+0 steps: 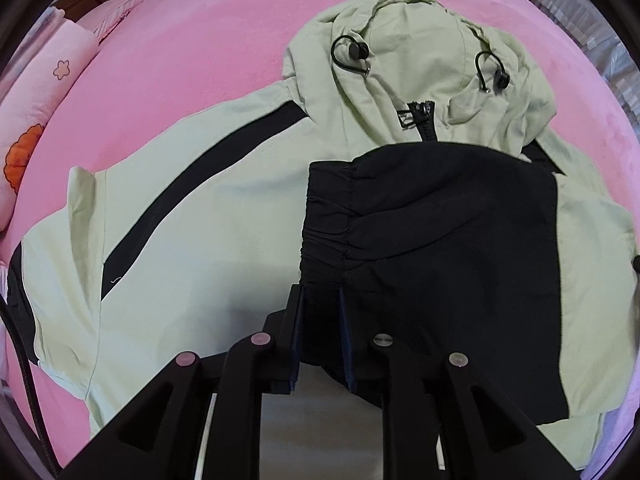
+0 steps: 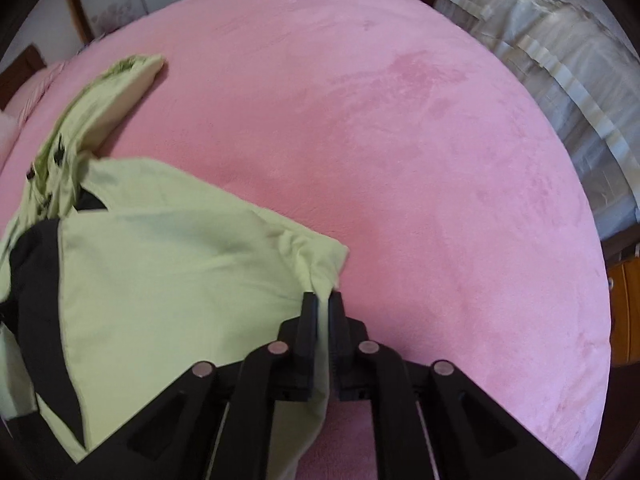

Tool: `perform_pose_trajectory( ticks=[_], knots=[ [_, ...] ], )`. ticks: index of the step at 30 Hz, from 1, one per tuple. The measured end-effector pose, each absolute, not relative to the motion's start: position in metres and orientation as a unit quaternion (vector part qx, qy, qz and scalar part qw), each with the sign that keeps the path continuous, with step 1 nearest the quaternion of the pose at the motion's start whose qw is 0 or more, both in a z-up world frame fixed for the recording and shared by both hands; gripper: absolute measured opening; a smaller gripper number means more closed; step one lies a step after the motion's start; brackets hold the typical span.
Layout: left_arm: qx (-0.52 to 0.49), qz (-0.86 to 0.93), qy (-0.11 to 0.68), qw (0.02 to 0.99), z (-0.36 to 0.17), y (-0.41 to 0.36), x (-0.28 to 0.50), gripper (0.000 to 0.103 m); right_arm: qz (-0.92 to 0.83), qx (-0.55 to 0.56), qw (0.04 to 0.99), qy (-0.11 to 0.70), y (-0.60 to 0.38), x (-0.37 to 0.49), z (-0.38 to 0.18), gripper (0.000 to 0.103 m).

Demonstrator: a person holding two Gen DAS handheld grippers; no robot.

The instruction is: Fold large clothes

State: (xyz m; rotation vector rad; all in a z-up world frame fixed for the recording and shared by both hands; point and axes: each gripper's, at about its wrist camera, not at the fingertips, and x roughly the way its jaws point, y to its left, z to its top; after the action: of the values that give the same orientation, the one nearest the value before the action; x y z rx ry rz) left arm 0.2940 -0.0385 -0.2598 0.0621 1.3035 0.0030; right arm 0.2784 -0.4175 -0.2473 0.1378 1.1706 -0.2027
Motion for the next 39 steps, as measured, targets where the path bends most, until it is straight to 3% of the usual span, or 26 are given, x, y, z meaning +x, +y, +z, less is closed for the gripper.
perform_pose_trajectory(
  ticks=[9,17,22,26,28,30,39],
  knots=[
    [-0.017,-0.002,0.547,0.837,-0.195,-0.037,0.250,0.014,-0.031,0.052,0.855,0.515,-0.346,0.188,-0.190,0.014],
    [0.019,-0.027,0.592,0.805,-0.242,-0.098,0.226,0.015,0.012,0.032,0.853,0.520,-0.248,0.166,-0.228,0.014],
    [0.050,-0.008,0.602,0.797,-0.266,-0.107,0.236,0.018,-0.045,0.000,0.843,0.535,-0.276,0.170,-0.256,0.013],
    [0.032,0.003,0.607,0.794,-0.268,-0.096,0.244,0.030,-0.102,0.003,0.828,0.551,-0.335,0.158,-0.270,0.010],
    [0.034,0.003,0.606,0.795,-0.267,-0.095,0.244,0.031,-0.105,0.005,0.827,0.552,-0.349,0.152,-0.270,0.010],
    [0.044,0.002,0.604,0.796,-0.267,-0.098,0.244,0.031,-0.119,0.000,0.823,0.556,-0.360,0.149,-0.269,0.017],
    [0.047,0.001,0.613,0.789,-0.231,-0.111,0.231,0.034,-0.098,0.061,0.821,0.559,-0.372,0.147,-0.235,0.018]
  ],
)
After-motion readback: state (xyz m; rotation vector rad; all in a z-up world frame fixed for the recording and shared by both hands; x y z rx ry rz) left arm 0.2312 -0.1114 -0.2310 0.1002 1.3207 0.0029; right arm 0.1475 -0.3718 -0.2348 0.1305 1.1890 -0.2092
